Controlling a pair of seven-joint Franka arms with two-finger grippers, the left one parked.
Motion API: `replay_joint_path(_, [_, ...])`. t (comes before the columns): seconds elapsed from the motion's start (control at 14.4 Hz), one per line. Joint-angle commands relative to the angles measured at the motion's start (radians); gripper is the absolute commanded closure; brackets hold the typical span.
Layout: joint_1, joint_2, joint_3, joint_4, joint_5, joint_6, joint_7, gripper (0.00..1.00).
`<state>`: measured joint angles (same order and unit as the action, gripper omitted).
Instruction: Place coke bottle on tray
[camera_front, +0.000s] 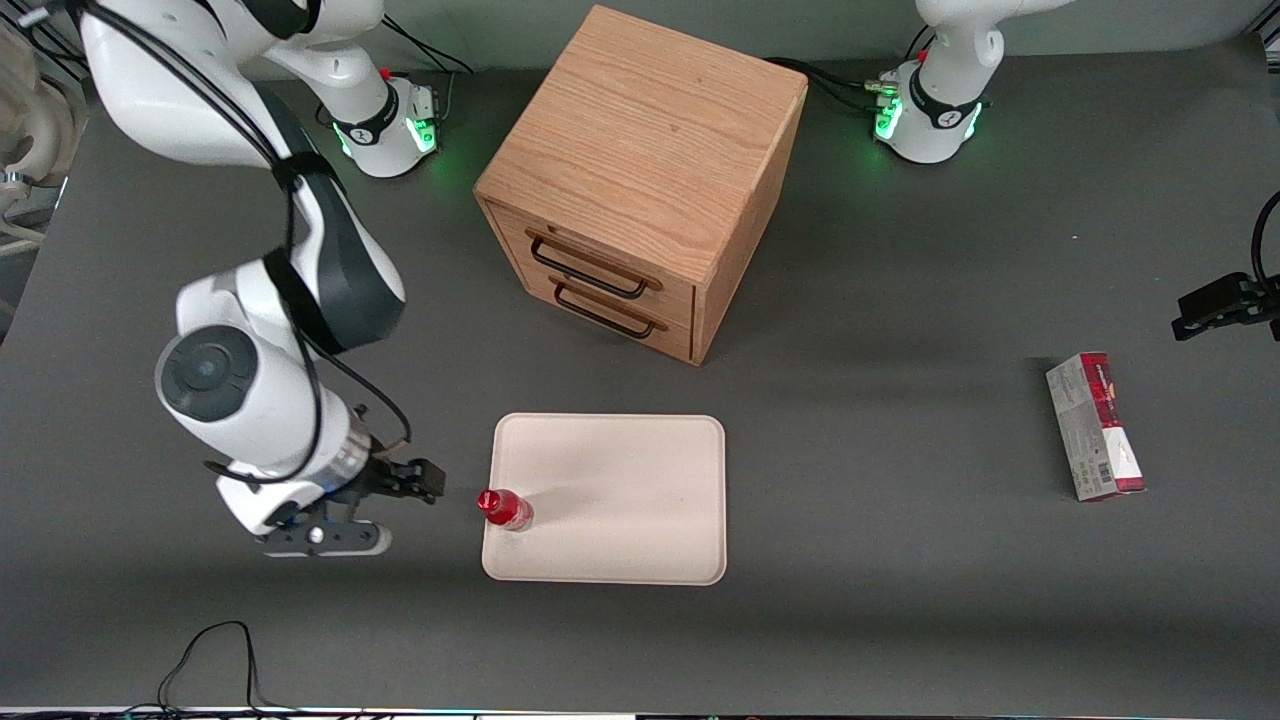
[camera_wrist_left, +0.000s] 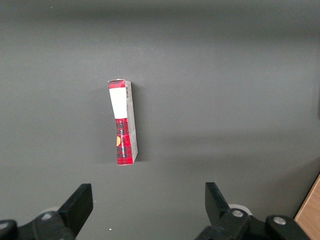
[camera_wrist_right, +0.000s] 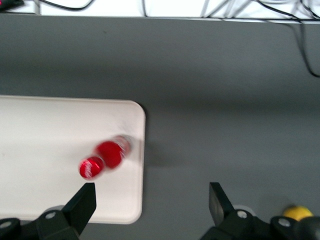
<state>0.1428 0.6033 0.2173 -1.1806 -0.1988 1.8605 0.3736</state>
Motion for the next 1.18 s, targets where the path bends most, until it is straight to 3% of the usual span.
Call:
replay_joint_path(0.0, [-0.002,-0.224,-0.126,-0.229,0.148,-0.027,-0.150,0.00])
replay_joint_path(0.21, [-0.060,-0.368,-0.170,-0.290,0.211,-0.170,-0.292,0.00])
replay_joint_path(0.48, [-0.058,-0.589,-0.250,-0.471,0.225,-0.224,-0.344,0.00])
replay_joint_path(1.11, [-0.029,-0.619,-0.302,-0.464,0.225,-0.236,-0.331,0.00])
